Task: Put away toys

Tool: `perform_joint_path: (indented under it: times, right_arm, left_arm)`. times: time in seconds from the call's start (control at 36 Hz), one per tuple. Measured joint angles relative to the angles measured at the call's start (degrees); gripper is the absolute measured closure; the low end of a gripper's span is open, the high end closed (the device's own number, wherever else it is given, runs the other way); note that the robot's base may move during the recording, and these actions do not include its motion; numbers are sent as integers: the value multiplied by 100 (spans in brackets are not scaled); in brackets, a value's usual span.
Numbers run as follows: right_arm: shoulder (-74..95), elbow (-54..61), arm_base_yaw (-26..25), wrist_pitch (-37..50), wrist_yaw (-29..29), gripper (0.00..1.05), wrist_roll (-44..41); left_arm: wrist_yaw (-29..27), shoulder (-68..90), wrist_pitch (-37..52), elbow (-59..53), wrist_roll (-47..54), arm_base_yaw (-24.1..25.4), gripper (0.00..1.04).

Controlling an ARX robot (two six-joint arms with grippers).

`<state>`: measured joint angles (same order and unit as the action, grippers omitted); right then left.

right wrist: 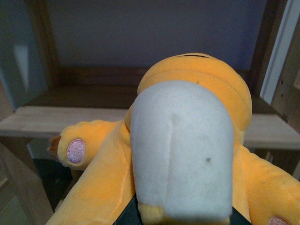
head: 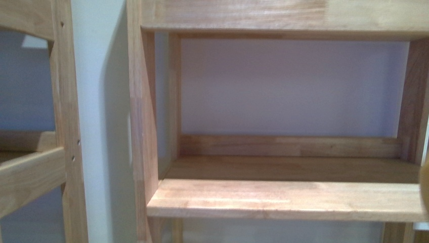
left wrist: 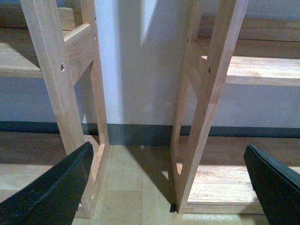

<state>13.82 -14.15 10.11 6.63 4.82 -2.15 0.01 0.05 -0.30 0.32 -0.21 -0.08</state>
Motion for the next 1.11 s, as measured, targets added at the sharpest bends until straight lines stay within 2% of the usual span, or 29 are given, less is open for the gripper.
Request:
perform_joint_path:
  times: [0.17,0.42,0.53,0.67,0.72,0.86,1.03,1.11]
  right_arm:
    - [496,-997,-81,-11,-291,96,-151]
    - [1554,-2883,-916,133,-1303,96,-229]
    - [2046,-3464,-975,422,-1325,96,-247]
    - [3042,-4562,-791,765,-1060,96,-391]
    - [3816,-5309,-522,839,-841,96,-546]
    - [4859,-6255,-232,776,-675,96,-511]
    - [5711,-7230,-87,470,-704,96,-31]
    - [6325,-8126,-44,151,-723,96,586]
  left_arm:
    - [0,0,0,0,0,0,6]
    - [0,0,0,0,0,0,6]
    - [0,0,0,0,0,0,6]
    - [0,0,0,0,0,0,6]
    - [0,0,0,0,0,0,6]
    - [0,0,0,0,0,0,6]
    - [2,0,0,0,0,0,6]
    - [0,0,0,0,0,0,6]
